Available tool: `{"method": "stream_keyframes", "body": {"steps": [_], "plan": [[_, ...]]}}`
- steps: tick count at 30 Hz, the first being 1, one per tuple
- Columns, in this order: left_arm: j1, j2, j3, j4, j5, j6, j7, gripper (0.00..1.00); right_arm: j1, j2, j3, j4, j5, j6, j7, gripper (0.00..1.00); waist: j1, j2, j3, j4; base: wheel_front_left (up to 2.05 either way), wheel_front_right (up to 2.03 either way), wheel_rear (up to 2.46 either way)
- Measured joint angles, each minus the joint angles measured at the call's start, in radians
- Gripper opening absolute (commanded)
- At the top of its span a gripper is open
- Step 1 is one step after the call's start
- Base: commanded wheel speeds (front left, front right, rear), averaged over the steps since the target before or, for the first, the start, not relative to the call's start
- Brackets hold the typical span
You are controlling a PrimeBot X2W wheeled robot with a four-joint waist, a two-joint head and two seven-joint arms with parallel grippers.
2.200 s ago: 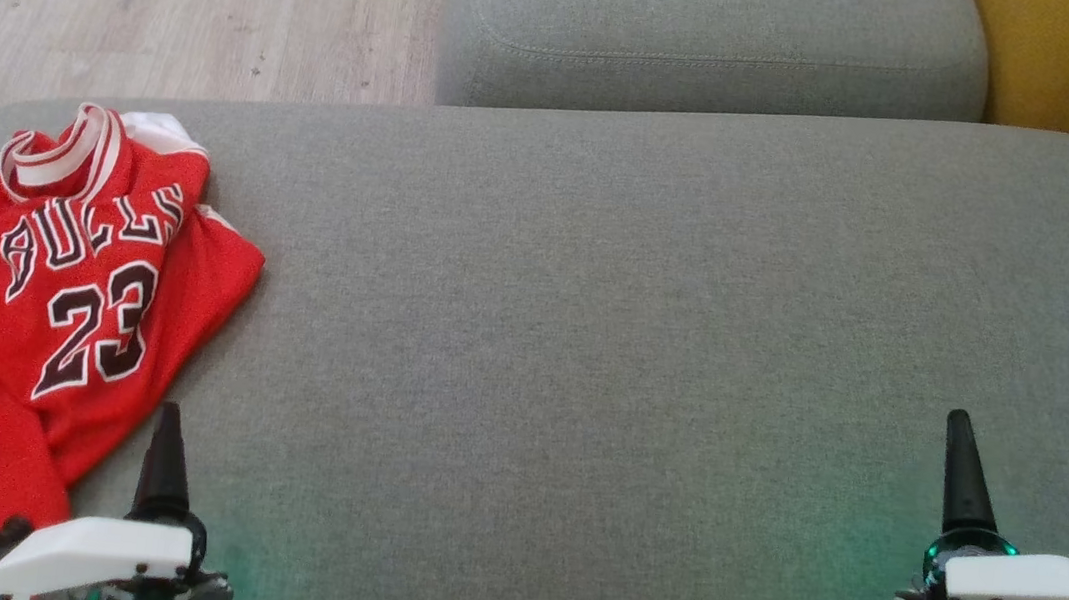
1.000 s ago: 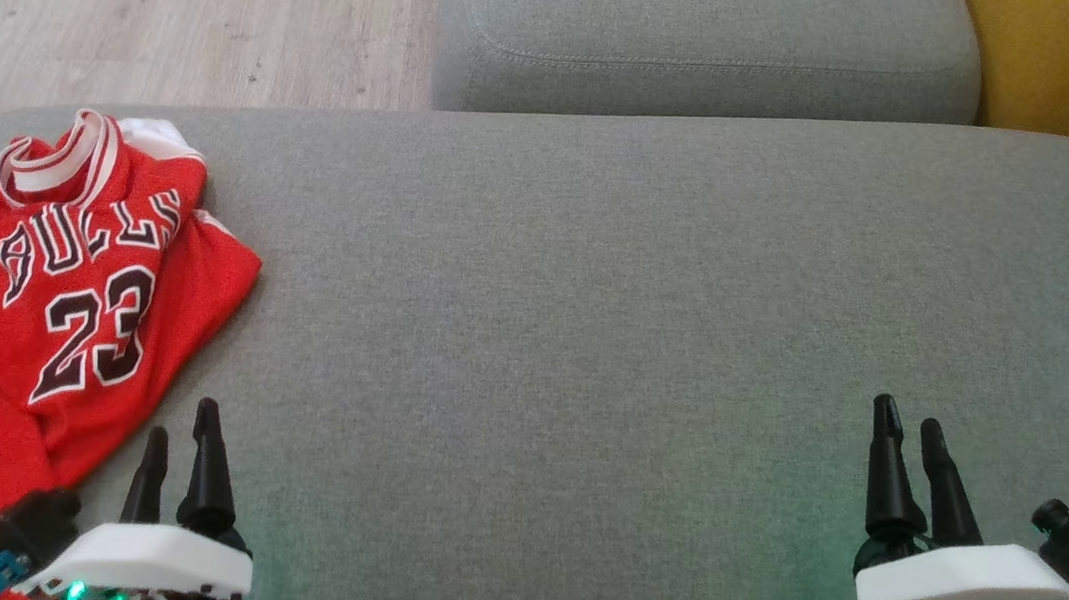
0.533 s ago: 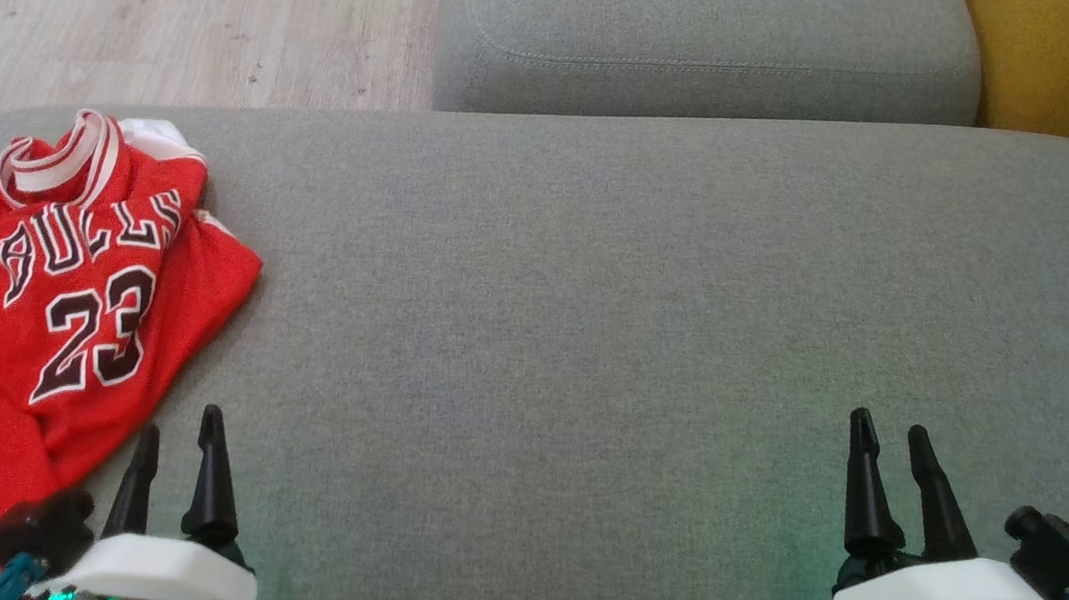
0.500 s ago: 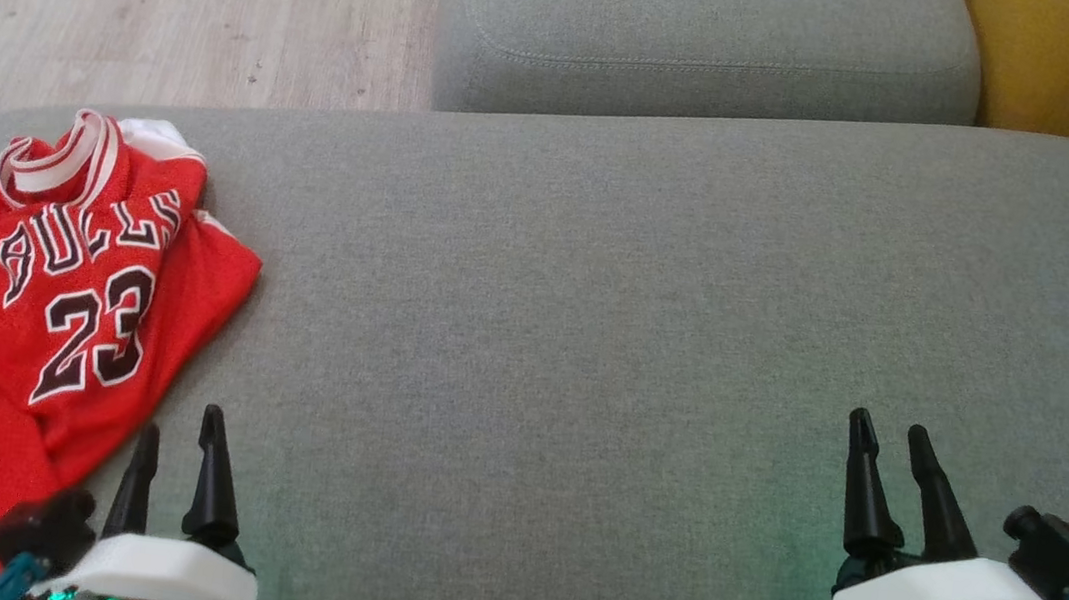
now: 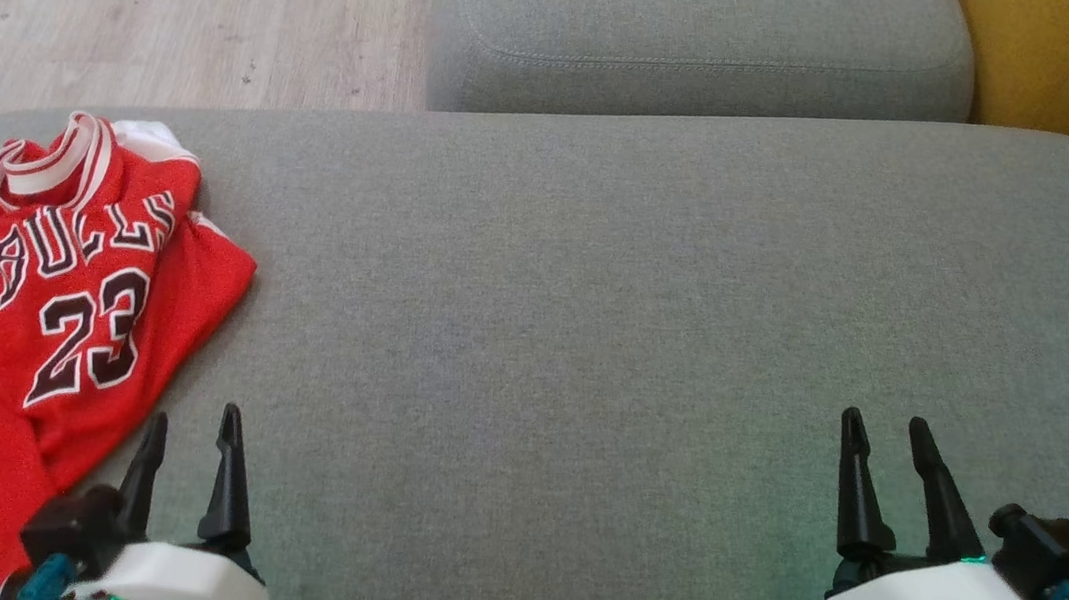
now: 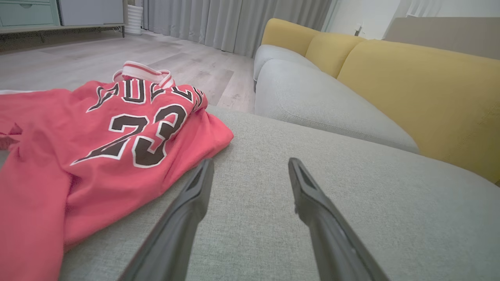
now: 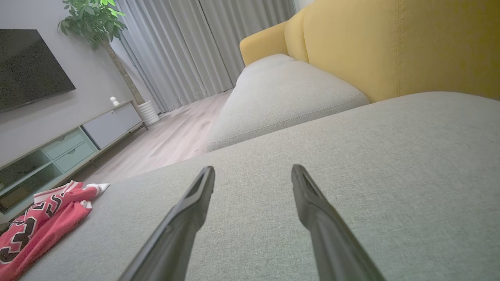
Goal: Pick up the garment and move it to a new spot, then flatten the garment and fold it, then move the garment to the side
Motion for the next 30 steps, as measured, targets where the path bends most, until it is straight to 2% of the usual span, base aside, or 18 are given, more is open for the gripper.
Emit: {"method": "stream_keyframes", "body": {"steps": [25,30], "plan": [[0.018,0.01,0.029,0.058,0.276,0.023,-0.075,1.0,0.0,0.007,-0.006,0.039,-0.197,0.0,-0.075,1.0,0.0,0.0,-0.008,-0.007,0.0,0.0,0.0],[0.018,0.009,0.035,0.076,0.289,0.024,-0.08,1.0,0.0,0.009,-0.005,0.053,-0.206,0.0,-0.079,1.0,0.0,0.0,-0.008,-0.009,0.0,0.0,0.0]]}}
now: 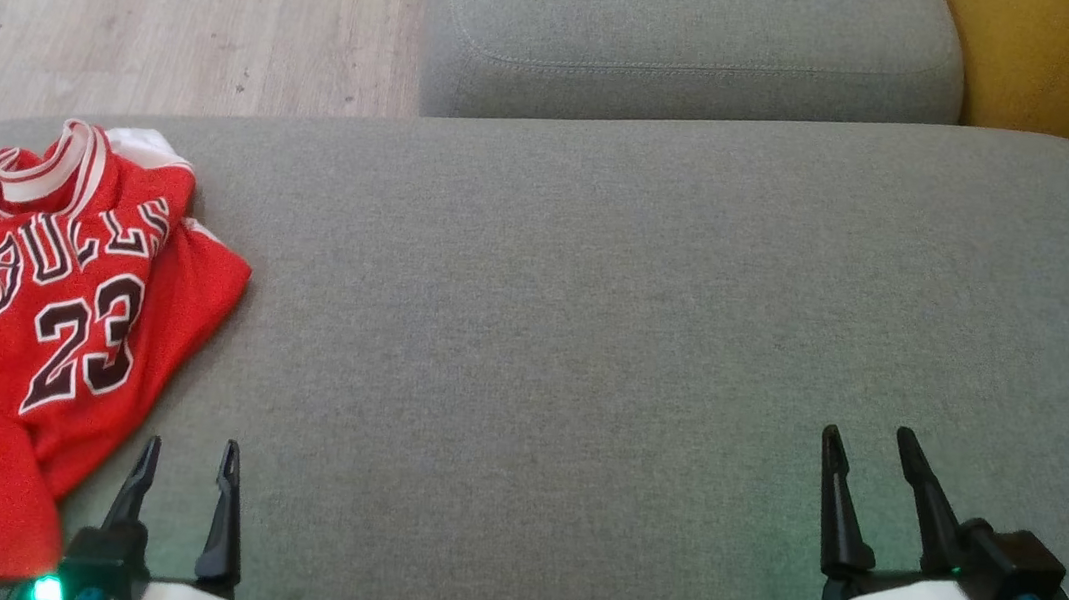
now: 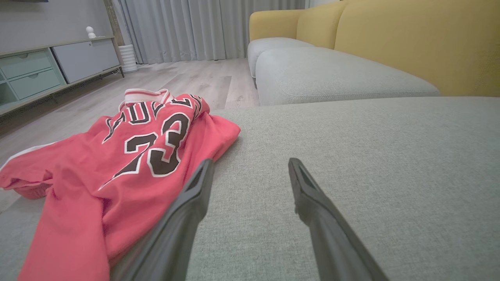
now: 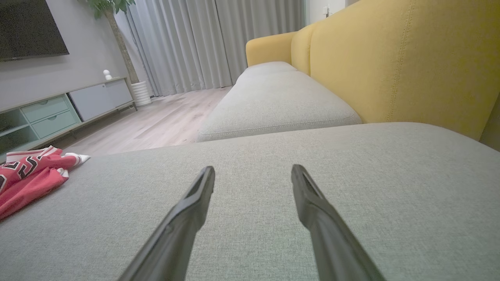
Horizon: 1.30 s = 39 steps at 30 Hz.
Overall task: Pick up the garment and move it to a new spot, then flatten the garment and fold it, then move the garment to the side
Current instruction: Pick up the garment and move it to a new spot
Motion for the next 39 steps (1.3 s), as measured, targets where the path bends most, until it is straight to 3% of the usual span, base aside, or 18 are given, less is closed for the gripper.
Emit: {"method": "stream_keyframes", "body": {"steps": [24,30,39], "plan": [[-0.001,-0.001,0.022,0.042,-0.003,-0.011,0.0,1.0,0.0,-0.001,-0.004,0.033,0.034,0.0,0.0,1.0,0.0,0.0,-0.002,0.023,0.0,0.0,0.0],[-0.002,-0.003,0.021,0.046,-0.003,-0.012,0.0,1.0,0.013,0.0,0.004,0.027,0.021,0.0,0.0,1.0,0.0,0.0,-0.006,0.085,0.0,0.0,0.0],[0.001,0.007,0.027,0.054,-0.003,-0.019,-0.001,1.0,0.022,0.002,0.04,0.029,0.021,0.0,0.0,1.0,-0.0001,0.0,-0.02,0.254,0.0,0.0,0.0]]}}
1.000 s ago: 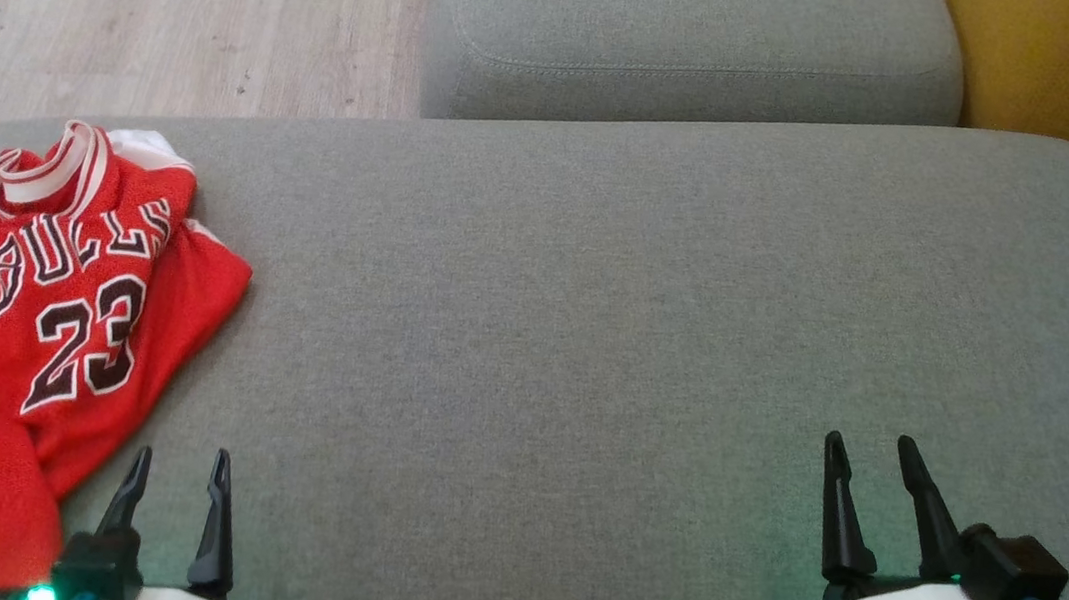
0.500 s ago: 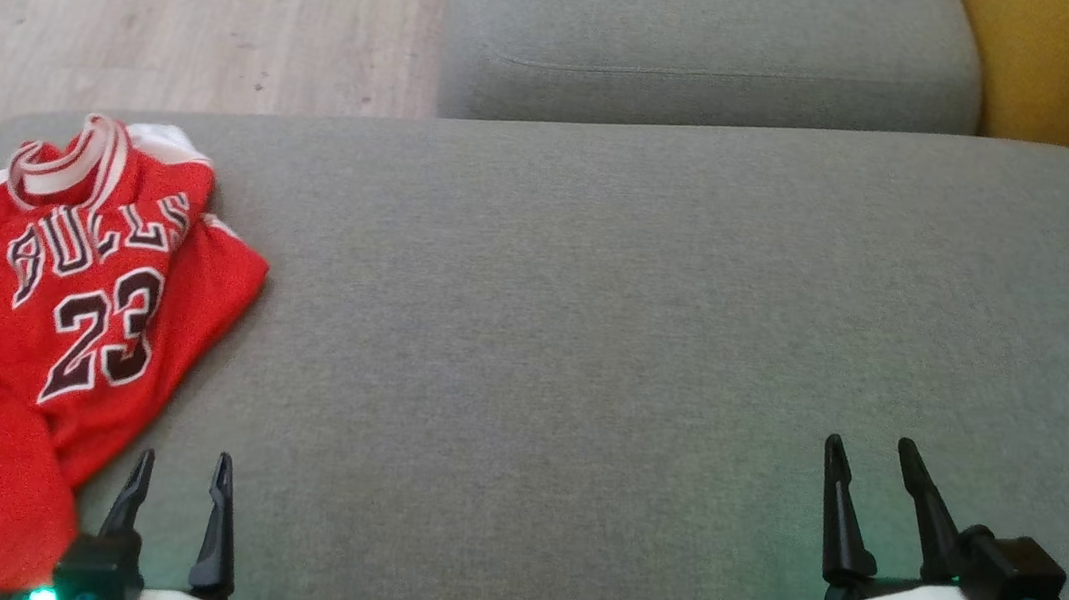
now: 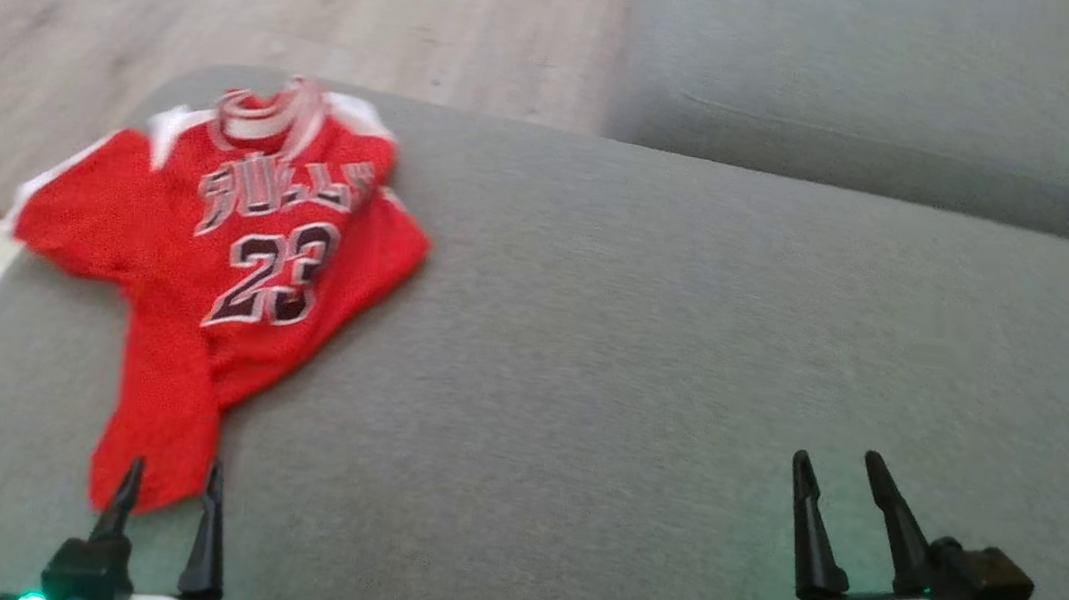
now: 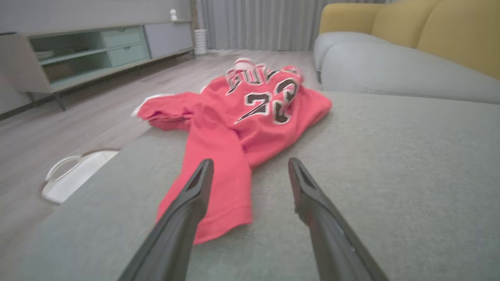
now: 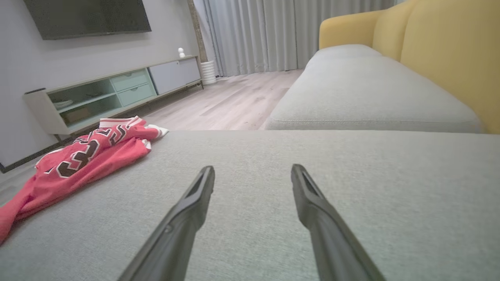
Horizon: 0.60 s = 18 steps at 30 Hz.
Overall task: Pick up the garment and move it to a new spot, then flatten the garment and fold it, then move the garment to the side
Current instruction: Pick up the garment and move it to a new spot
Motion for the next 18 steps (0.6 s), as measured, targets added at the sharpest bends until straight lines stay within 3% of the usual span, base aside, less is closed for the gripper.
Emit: {"method": "stream_keyframes", "body": {"steps": [8,15,18], "plan": [[0.041,0.011,0.012,-0.002,-0.002,-0.001,0.0,1.0,-0.005,0.008,0.028,0.004,0.0,0.0,0.0,1.0,0.0,0.0,-0.002,0.116,0.0,0.0,0.0],[0.009,-0.003,0.009,-0.01,-0.043,-0.009,0.0,1.0,-0.018,0.007,0.039,0.002,-0.002,0.0,0.0,1.0,0.0,0.0,0.047,0.107,0.0,0.0,0.0],[-0.096,-0.021,-0.007,0.015,-0.066,-0.018,0.028,1.0,-0.068,-0.016,0.041,-0.007,-0.003,0.0,0.0,1.0,0.0001,0.0,0.108,0.088,0.0,0.0,0.0]]}}
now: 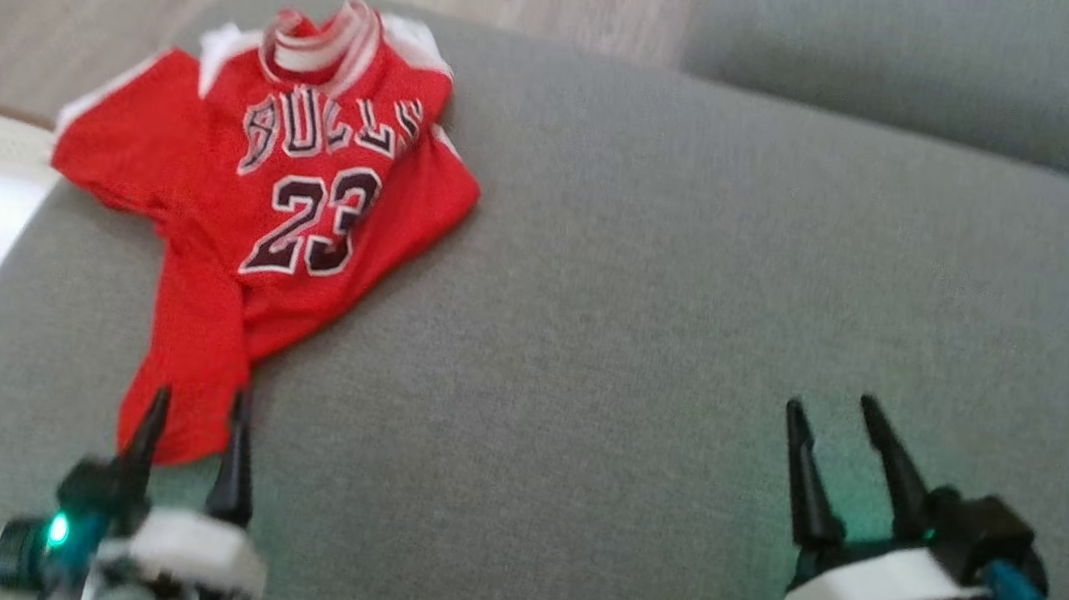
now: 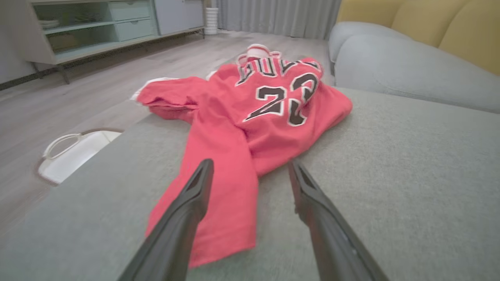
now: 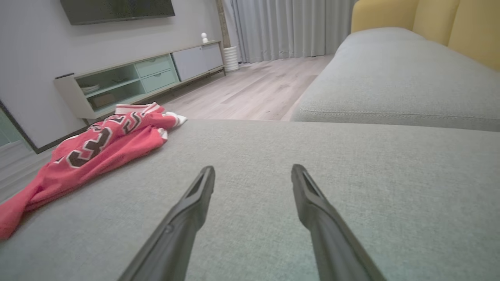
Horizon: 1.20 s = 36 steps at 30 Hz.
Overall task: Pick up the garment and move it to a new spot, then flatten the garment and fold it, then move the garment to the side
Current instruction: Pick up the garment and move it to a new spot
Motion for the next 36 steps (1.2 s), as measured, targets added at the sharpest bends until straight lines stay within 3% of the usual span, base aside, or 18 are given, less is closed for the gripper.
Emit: {"method": "stream_keyframes", "body": {"steps": [12,23,24,25,26,27,36], "plan": [[-0.225,-0.003,-0.024,0.168,-0.006,0.017,0.171,1.0,-0.095,-0.021,0.02,-0.013,0.001,0.0,0.0,1.0,0.0001,0.0,0.164,-0.081,0.0,0.0,0.0],[-0.423,0.008,-0.029,0.33,-0.016,0.018,0.206,1.0,-0.186,-0.039,0.05,-0.013,0.011,0.0,-0.002,1.0,0.0001,0.0,0.23,-0.124,0.0,0.0,0.0],[-0.436,0.011,-0.031,0.344,-0.016,0.017,0.206,0.93,-0.189,-0.039,0.054,-0.013,0.013,0.0,-0.003,1.0,0.0001,0.0,0.233,-0.129,0.0,0.0,0.0],[-0.446,0.013,-0.03,0.356,-0.016,0.016,0.21,0.66,-0.191,-0.039,0.057,-0.012,0.016,0.0,-0.003,1.0,0.0,0.0,0.235,-0.133,0.0,0.0,0.0],[-0.455,0.014,-0.031,0.369,-0.017,0.013,0.21,0.29,-0.191,-0.039,0.057,-0.011,0.018,0.0,-0.003,1.0,0.0,0.0,0.236,-0.138,0.0,0.0,0.0],[-0.464,0.015,-0.031,0.381,-0.022,0.007,0.21,0.0,-0.191,-0.039,0.057,-0.009,0.018,0.0,-0.003,1.0,0.0,0.0,0.236,-0.142,0.0,0.0,0.0],[-0.475,0.043,-0.025,0.377,-0.058,-0.018,0.173,0.0,-0.18,-0.035,0.049,0.003,0.027,0.0,-0.003,1.0,-0.0001,0.0,0.191,-0.155,0.0,0.0,0.0]]}}
